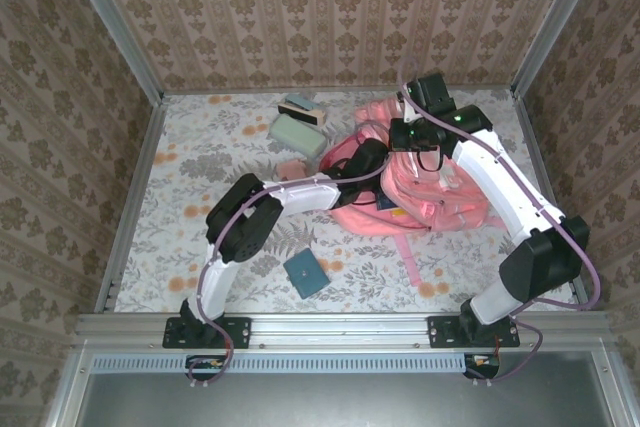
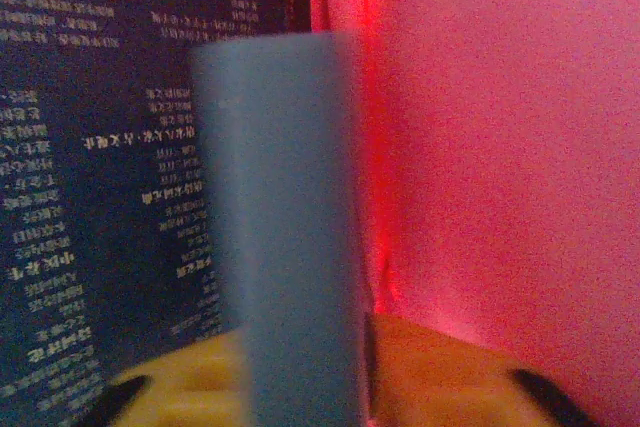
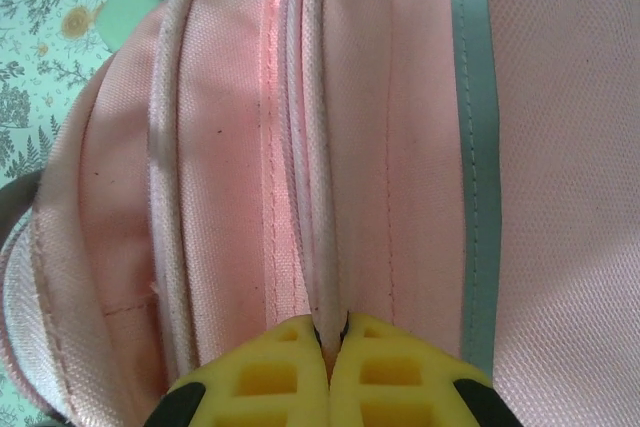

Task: Pack the student bag
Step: Place the personal item in the student bag, then move the personal item from the bottom-center of the table.

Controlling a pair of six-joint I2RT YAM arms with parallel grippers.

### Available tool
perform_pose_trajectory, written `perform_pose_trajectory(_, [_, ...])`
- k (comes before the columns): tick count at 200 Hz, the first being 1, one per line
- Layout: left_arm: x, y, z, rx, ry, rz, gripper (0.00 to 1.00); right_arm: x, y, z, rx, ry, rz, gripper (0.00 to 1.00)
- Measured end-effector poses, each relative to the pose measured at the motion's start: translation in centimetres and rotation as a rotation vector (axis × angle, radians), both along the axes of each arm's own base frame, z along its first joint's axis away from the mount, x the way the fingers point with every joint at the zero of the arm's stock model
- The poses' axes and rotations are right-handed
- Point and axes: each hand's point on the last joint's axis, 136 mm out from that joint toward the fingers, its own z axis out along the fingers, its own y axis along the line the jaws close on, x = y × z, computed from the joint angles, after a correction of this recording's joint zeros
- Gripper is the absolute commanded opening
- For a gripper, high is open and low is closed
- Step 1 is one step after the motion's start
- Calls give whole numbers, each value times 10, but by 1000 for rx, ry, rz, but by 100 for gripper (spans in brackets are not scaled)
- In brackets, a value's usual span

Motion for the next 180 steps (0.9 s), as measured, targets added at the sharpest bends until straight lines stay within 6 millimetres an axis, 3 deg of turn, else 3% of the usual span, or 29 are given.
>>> perform_pose_trajectory(30, [-1,10,-8,47,2,12,71,0,0,-4,-1,6,0,0])
perform_pose_trajectory(51, [-1,28,-6,95,-6,27,80,1,1,-5,4,0,2,0])
perform_pose_trajectory(121, [5,106,21,248,-81,91,82,0,6,-13,31,-2,17,0])
perform_pose_trajectory(157, [-2,141,21,374,-114,74,82,-6,17,-12,86,-2,47,0])
perform_pose_trajectory(180, [6,167,19,464,-134,86,81,-8,25,-12,119,-8,63,0])
